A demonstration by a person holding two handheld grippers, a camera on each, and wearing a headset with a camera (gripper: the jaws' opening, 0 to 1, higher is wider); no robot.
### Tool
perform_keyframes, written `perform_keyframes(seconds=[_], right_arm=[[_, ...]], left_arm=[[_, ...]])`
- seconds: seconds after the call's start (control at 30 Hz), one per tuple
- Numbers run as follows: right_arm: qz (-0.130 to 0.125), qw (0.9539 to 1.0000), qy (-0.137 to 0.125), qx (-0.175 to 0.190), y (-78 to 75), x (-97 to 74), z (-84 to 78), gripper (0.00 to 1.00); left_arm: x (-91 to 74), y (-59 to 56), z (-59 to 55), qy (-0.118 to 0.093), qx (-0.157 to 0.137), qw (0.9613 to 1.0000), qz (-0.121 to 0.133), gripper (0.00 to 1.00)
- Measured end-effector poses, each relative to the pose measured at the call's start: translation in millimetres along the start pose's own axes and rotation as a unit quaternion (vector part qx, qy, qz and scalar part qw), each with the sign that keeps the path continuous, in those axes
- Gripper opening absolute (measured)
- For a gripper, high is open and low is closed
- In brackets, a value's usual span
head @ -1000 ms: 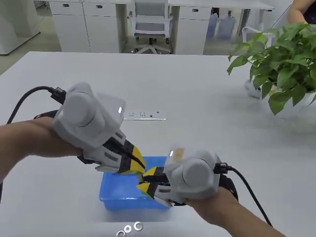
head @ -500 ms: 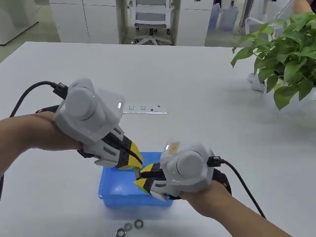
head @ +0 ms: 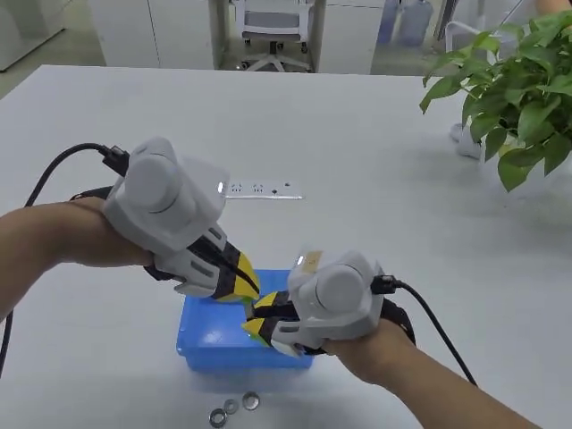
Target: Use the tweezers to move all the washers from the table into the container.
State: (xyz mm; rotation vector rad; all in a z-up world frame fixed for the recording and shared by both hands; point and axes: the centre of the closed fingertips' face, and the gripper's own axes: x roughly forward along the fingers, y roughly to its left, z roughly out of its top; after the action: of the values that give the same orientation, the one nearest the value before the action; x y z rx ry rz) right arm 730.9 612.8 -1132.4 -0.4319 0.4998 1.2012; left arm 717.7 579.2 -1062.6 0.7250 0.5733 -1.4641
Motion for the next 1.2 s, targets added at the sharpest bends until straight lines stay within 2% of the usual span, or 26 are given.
perform_keyframes(seconds=[0.33, 0.77, 1.2], right_arm=[[-0.003, 1.0000, -0.003, -0.007, 2.1, -7.9, 5.3, 0.11], [-0.007, 0.9997, -0.016, -0.016, 12.2, -20.5, 19.5, 0.11], [-0.009, 0.9994, -0.019, -0.027, 31.2, -30.7, 27.8, 0.11]], left_arm=[[-5.1, -2.7, 7.2, -0.001, 0.006, 1.0000, 0.003, 0.05], [-18.9, -12.2, 19.7, 0.000, 0.016, 0.9998, 0.008, 0.05], [-29.2, -30.7, 27.8, 0.001, 0.022, 0.9997, 0.011, 0.05]])
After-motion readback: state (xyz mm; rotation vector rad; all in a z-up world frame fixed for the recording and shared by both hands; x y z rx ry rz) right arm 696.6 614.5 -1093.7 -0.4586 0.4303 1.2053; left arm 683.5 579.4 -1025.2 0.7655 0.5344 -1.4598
